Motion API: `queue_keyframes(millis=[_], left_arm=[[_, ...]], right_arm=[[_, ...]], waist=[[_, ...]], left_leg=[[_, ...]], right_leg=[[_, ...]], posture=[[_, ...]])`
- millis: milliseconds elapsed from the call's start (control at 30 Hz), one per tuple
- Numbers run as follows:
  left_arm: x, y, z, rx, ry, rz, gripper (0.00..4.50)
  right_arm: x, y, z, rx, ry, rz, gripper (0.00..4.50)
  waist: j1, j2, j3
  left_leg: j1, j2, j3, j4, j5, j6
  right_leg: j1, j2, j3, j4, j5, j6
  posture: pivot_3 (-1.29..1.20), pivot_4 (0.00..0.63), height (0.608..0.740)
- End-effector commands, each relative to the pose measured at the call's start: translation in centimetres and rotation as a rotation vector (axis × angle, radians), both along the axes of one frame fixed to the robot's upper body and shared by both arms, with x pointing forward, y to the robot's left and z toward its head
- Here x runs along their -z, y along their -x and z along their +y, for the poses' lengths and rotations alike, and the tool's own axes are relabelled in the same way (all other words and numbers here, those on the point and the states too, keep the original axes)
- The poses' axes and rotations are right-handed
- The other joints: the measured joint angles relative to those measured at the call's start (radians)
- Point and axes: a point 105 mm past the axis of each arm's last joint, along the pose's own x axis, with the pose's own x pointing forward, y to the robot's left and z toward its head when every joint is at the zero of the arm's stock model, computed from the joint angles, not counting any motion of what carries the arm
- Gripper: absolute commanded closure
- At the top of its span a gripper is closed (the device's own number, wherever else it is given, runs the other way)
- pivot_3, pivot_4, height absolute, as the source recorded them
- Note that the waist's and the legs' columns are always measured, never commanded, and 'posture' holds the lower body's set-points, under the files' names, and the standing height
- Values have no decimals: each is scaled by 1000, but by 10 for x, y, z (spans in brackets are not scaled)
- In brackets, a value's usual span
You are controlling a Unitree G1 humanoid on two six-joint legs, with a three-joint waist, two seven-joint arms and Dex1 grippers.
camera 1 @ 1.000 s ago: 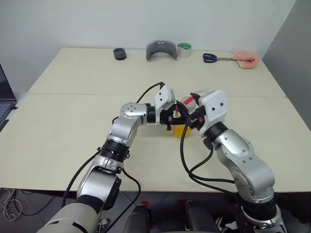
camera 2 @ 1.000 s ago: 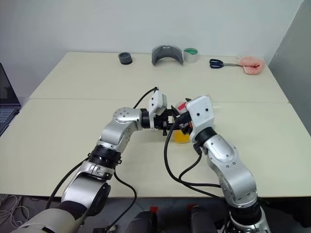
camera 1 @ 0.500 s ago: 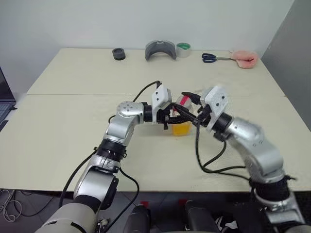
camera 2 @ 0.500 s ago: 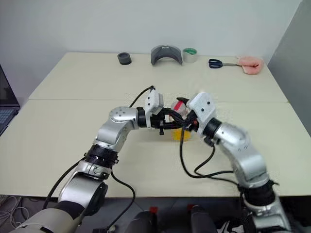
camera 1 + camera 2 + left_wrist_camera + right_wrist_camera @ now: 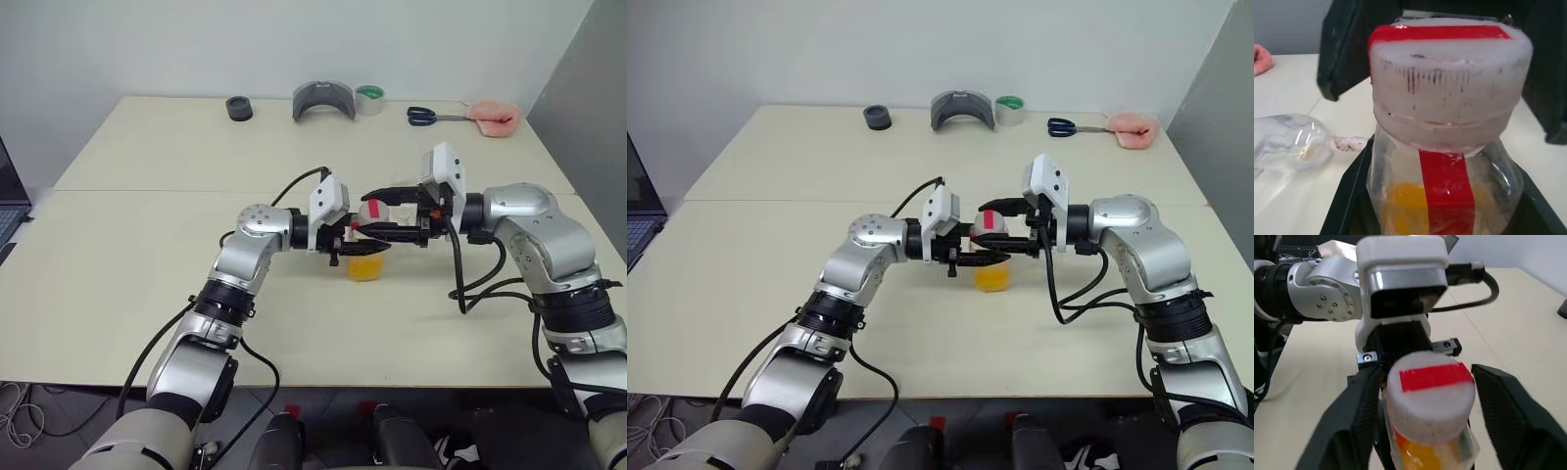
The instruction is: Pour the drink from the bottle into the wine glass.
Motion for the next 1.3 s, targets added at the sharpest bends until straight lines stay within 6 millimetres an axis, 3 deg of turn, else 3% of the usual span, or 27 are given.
queue_keyframes(millis=[33,67,333,567,967,1300], left_arm=[[-19,3,-3,14,38,-70,2682],[-19,3,-3,15,38,-69,2682],[-19,3,-4,6,50,-69,2682],[-19,0,-2,-9,53,-69,2682],[-22,-3,-2,-4,59,-54,2682],[-20,-2,-1,-3,55,-52,2682]], right_arm=[[-19,1,-9,53,-49,-56,249],[-21,1,-12,68,-55,-61,23],[-19,19,-30,186,-108,-84,0],[-21,43,2,235,-281,-134,0],[-14,30,5,340,-189,-262,0],[-15,18,-7,413,-191,-280,0]], waist=[[1,0,0],[1,0,0],[7,0,0],[1,0,0],[3,0,0],[3,0,0]], left_leg=[[0,0,0,0,0,0],[0,0,0,0,0,0],[0,0,0,0,0,0],[0,1,0,0,0,0],[0,0,0,0,0,0],[0,0,0,0,0,0]], right_leg=[[0,0,0,0,0,0],[0,0,0,0,0,0],[0,0,0,0,0,0],[-1,0,1,1,0,0],[0,0,1,0,0,0],[0,0,1,0,0,0]], posture=[[0,150,740],[0,150,740],[0,150,740],[0,150,740],[0,150,740],[0,150,740]])
